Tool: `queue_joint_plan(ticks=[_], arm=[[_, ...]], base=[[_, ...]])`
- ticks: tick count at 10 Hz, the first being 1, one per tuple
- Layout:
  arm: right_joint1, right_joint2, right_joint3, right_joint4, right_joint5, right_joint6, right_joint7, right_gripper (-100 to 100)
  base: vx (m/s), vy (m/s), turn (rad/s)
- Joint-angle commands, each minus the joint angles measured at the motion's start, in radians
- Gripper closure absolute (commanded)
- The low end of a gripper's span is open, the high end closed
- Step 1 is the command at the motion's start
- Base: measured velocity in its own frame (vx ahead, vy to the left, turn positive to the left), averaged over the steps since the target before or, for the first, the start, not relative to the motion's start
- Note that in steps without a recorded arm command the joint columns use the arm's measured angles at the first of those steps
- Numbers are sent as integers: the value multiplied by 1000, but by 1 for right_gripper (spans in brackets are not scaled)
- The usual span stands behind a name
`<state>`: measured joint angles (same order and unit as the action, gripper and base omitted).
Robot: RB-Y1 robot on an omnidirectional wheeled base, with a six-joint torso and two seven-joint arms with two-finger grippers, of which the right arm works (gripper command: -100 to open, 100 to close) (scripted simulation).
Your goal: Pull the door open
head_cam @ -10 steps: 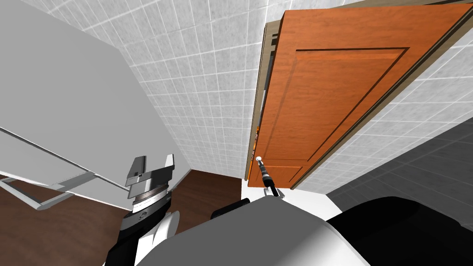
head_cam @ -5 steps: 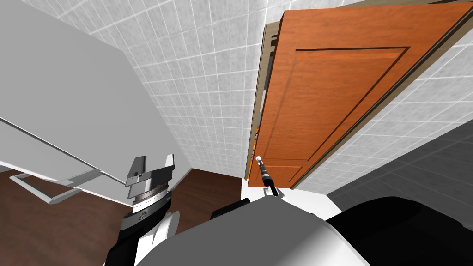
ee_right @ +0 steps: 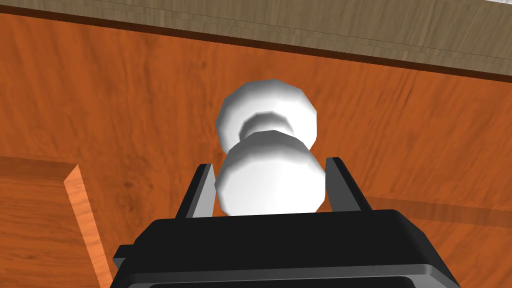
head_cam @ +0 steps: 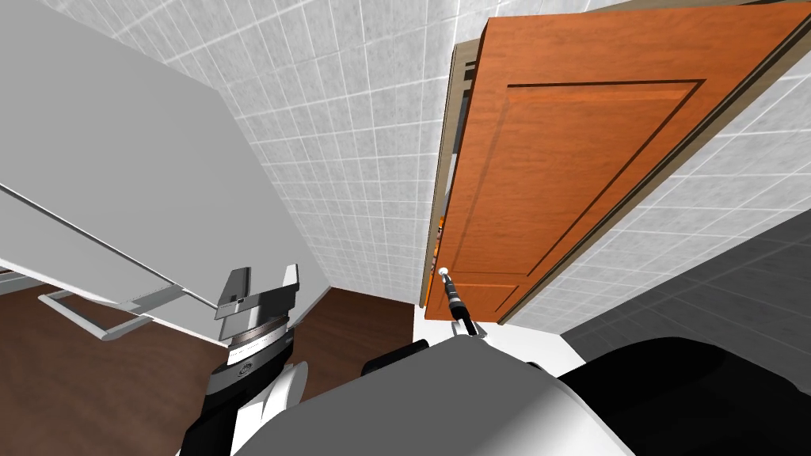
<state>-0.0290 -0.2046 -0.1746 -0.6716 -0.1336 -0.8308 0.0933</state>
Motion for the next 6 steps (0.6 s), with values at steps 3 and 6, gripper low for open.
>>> queue_joint_plan(ticks=[3,6], arm=[[-7,-4,26,6,-25,-5,-95,100],[-14,-11,47,16,-49,-9,-165,100]], base=[[-24,-3,17],[-27,-6,21]])
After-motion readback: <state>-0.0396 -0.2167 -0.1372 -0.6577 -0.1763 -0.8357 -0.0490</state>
